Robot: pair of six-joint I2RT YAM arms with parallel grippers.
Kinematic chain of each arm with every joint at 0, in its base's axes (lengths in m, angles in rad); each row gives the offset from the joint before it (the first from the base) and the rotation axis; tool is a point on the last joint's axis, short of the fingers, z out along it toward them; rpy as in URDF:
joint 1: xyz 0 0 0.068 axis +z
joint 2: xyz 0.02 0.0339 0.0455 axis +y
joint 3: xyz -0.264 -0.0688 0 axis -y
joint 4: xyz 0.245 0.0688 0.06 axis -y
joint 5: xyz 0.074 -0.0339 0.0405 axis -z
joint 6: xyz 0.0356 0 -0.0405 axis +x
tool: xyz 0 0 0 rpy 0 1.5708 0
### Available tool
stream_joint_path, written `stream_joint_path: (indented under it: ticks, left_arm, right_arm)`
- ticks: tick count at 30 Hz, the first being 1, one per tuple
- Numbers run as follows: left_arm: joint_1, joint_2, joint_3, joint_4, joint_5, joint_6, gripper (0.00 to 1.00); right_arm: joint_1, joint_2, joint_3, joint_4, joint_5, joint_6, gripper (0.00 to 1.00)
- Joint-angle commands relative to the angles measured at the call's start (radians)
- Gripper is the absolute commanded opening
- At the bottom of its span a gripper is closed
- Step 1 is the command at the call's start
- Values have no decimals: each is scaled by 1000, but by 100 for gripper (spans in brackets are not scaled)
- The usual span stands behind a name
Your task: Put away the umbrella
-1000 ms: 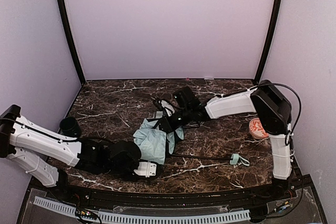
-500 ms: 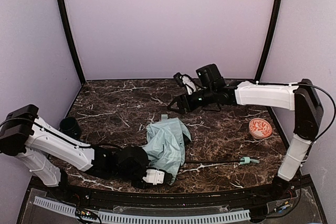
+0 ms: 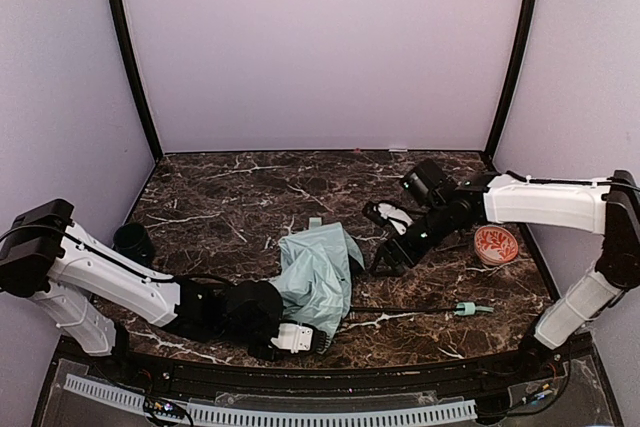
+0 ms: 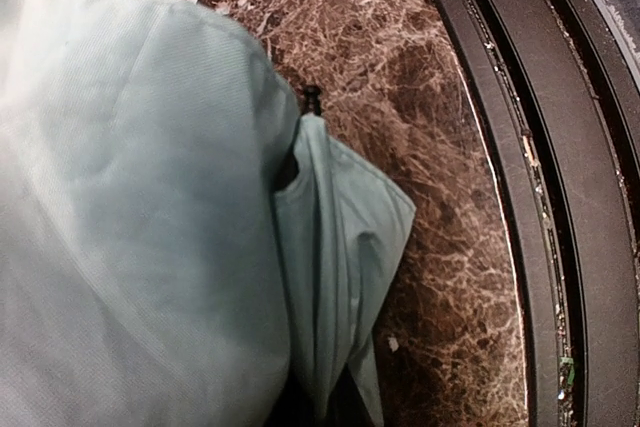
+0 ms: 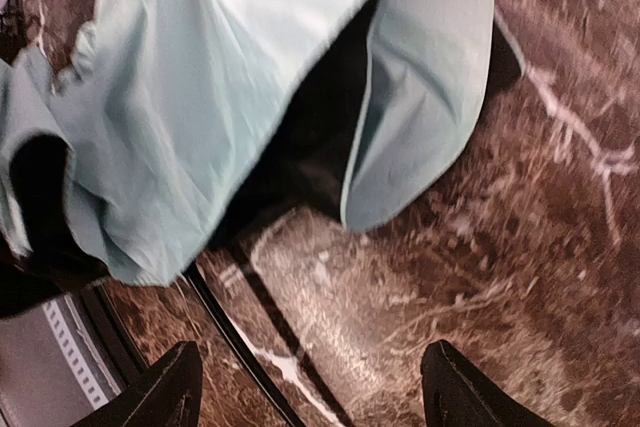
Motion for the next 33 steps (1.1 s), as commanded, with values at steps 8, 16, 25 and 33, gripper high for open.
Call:
stream_joint_path:
  ticks: [8, 16, 25, 33]
  left_arm:
    - [-4, -48, -14, -69, -42, -32, 0]
    - [-4, -68, -25, -81, -58, -50, 0]
    - [-4, -81, -38, -86, -78, -55, 0]
    - [-4, -90, -44, -87, -78, -58, 1]
  right_arm:
    - [102, 151, -125, 82, -7, -7, 77]
    - [142, 196, -126, 87, 38, -10, 73]
    - [171, 26, -98, 56, 15, -32, 73]
    - [187, 120, -184, 147, 25, 29, 72]
